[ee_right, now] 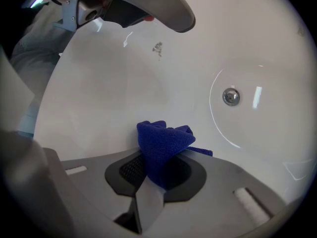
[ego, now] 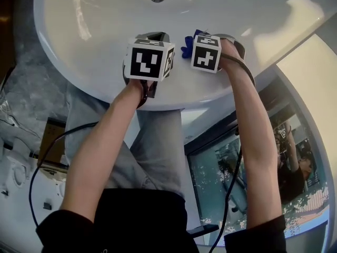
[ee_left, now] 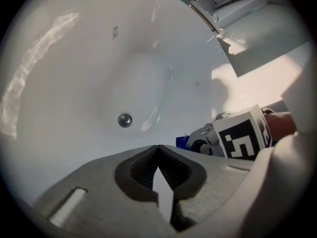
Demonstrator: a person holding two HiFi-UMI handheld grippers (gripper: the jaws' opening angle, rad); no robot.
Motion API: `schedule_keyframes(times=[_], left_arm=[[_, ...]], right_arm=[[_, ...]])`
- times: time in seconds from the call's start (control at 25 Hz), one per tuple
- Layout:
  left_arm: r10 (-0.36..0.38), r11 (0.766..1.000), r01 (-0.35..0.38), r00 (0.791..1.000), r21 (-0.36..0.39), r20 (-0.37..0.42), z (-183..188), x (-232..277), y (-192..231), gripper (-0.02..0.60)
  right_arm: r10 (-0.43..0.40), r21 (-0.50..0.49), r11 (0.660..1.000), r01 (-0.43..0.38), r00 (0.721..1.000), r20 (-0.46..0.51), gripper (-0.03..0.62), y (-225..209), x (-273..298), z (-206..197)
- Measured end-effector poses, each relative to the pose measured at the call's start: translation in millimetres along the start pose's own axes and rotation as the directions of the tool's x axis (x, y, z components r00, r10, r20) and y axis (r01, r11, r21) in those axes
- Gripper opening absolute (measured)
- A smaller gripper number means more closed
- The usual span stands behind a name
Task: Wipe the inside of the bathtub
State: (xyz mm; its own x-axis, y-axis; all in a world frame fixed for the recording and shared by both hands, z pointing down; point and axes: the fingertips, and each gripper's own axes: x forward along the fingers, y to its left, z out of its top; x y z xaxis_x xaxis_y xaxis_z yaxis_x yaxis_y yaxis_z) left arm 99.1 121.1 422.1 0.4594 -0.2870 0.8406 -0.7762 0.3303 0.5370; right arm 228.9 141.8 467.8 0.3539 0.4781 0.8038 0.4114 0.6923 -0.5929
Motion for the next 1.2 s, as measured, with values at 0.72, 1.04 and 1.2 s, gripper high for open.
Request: schedule_keyframes(times=[0.72,1.04,1.2], left_arm=[[-0.026,0.977,0.042,0.996,0.210,-0.080,-30,-80,-50,0.003],[-0.028,0.973,0.046,0.996,0.225,-0.081,-17,-110,-52,0.003],[-0.007,0.976,0.016,0.999,0.219,-0.044,7,-130,-45,0.003]], right_arm=[[-0.014,0.066,0.998,0.010,0.998,0.069,0.072,94,-52,15],[-0.050,0.155,0.988,0.026,0.986,0.157,0.074,114,-73,25],[-0.151,0.343,0.939,0.041,0.942,0.301,0.074,105,-96,36]])
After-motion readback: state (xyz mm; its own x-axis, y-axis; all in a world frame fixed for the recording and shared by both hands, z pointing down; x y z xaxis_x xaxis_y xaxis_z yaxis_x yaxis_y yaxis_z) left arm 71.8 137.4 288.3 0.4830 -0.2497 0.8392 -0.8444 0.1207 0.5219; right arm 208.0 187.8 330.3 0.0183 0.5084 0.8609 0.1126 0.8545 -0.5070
